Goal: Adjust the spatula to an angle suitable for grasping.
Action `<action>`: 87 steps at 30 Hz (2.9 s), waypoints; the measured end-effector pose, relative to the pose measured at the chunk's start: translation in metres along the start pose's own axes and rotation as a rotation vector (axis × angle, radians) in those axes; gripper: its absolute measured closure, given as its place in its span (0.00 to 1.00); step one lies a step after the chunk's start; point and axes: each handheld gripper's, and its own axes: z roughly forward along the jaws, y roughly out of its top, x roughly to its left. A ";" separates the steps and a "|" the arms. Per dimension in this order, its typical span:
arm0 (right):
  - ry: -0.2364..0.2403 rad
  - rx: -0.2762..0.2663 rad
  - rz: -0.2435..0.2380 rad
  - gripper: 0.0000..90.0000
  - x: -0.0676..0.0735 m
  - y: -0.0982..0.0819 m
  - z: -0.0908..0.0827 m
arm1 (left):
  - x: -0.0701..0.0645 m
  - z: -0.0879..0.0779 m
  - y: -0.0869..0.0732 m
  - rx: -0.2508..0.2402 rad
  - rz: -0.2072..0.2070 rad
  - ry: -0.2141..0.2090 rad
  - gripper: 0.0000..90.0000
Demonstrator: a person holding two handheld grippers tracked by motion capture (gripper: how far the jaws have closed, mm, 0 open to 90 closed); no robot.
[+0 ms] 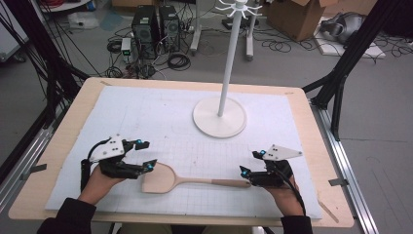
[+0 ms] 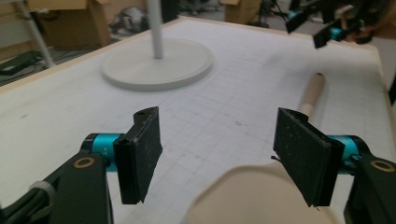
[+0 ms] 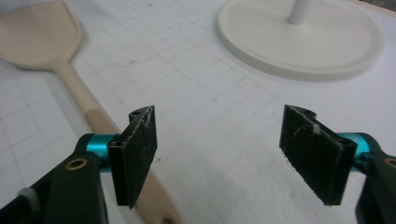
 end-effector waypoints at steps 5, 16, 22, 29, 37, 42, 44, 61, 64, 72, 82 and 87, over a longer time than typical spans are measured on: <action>-0.058 -0.002 0.030 0.26 -0.007 -0.015 -0.009 | -0.014 0.032 0.018 0.079 0.045 -0.118 0.35; -0.097 -0.042 0.062 0.25 -0.014 -0.020 -0.020 | -0.040 0.091 0.039 0.270 0.117 -0.316 0.46; -0.103 -0.045 0.063 0.25 -0.014 -0.019 -0.022 | -0.050 0.114 0.034 0.369 0.140 -0.350 0.51; -0.102 -0.038 0.067 0.25 -0.014 -0.022 -0.022 | -0.055 0.134 0.026 0.474 0.161 -0.347 0.59; -0.110 -0.034 0.067 0.25 -0.015 -0.024 -0.022 | -0.058 0.144 0.019 0.526 0.179 -0.340 0.76; -0.110 -0.032 0.064 0.25 -0.015 -0.024 -0.023 | -0.058 0.144 0.018 0.525 0.184 -0.337 0.82; -0.114 -0.034 0.062 0.25 -0.016 -0.024 -0.023 | -0.057 0.144 0.019 0.528 0.186 -0.332 0.85; -0.111 -0.032 0.063 0.25 -0.014 -0.025 -0.017 | -0.030 0.135 0.023 0.523 -0.049 -0.102 0.86; -0.107 -0.030 0.068 0.25 -0.013 -0.025 -0.017 | -0.027 0.138 0.021 0.536 -0.074 -0.065 0.86; -0.113 -0.045 0.085 0.25 -0.014 -0.027 -0.018 | -0.025 0.132 0.019 0.455 -0.101 -0.054 0.79; -0.137 -0.093 0.158 0.25 -0.019 -0.032 -0.028 | -0.007 0.066 0.019 0.099 -0.175 0.053 0.32; -0.179 -0.108 0.189 0.24 -0.019 -0.036 -0.032 | 0.006 0.041 0.018 0.026 -0.199 0.092 0.20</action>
